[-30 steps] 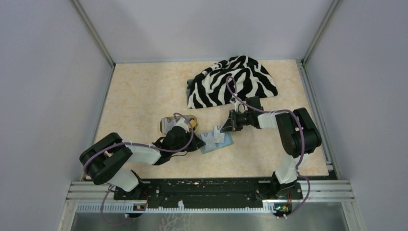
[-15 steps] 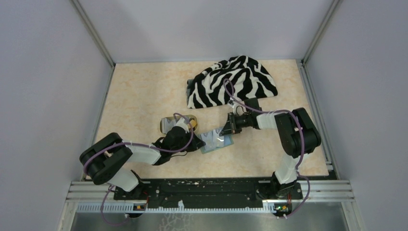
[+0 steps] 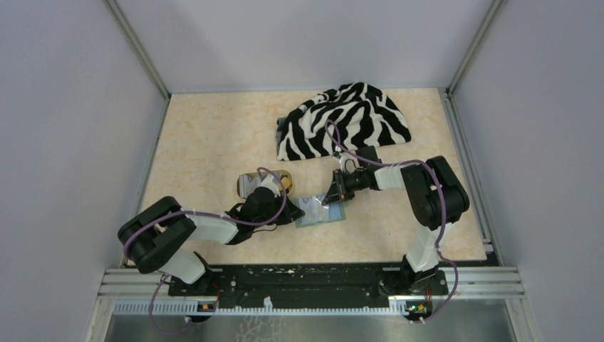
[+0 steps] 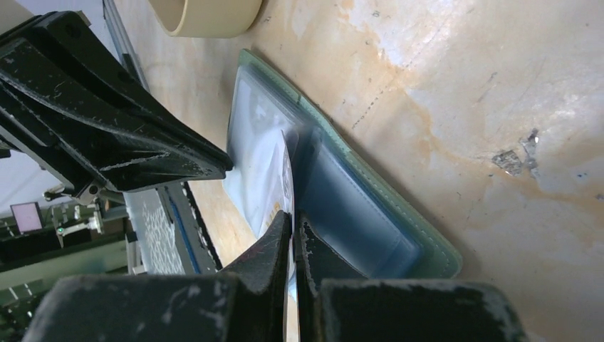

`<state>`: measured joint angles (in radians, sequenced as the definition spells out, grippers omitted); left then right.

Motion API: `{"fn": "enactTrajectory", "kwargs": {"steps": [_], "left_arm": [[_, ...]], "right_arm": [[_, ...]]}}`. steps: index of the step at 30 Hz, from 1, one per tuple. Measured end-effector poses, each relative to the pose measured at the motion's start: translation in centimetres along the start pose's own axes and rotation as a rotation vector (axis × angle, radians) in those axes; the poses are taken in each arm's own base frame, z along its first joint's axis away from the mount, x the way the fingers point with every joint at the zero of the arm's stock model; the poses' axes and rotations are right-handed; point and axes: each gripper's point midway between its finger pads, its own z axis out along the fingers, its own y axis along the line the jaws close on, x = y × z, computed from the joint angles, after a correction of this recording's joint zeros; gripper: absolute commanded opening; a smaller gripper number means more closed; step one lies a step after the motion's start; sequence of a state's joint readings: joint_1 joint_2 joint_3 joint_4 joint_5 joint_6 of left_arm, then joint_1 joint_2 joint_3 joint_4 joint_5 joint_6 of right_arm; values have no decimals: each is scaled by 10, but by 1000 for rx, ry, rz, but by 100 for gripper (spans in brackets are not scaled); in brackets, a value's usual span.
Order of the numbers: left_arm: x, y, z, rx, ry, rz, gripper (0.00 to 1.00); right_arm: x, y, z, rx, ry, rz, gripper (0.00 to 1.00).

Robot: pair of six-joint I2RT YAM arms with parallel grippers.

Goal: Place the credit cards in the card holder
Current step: Insert the credit card into the storage box.

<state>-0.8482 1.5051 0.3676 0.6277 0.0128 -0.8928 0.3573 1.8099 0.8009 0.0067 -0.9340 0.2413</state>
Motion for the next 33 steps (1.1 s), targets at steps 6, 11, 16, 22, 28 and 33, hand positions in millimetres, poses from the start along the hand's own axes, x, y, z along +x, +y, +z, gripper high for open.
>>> {"fn": "enactTrajectory", "kwargs": {"steps": [6,11,16,22,28,33], "left_arm": [[0,0,0,0,1,0,12],[0,0,0,1,1,4,12],[0,-1,0,3,3,7,12],[0,-1,0,4,5,8,12],[1,-1,1,4,10,14,12],[1,-2,1,6,14,16,12]], "right_arm": [[1,-5,-2,55,-16,57,0],[-2,-4,-5,85,-37,64,0],[-1,-5,-5,93,-34,85,0],[2,-7,-2,91,-12,112,0],[3,-5,3,80,9,119,0],[3,-4,4,74,16,126,0]]}}
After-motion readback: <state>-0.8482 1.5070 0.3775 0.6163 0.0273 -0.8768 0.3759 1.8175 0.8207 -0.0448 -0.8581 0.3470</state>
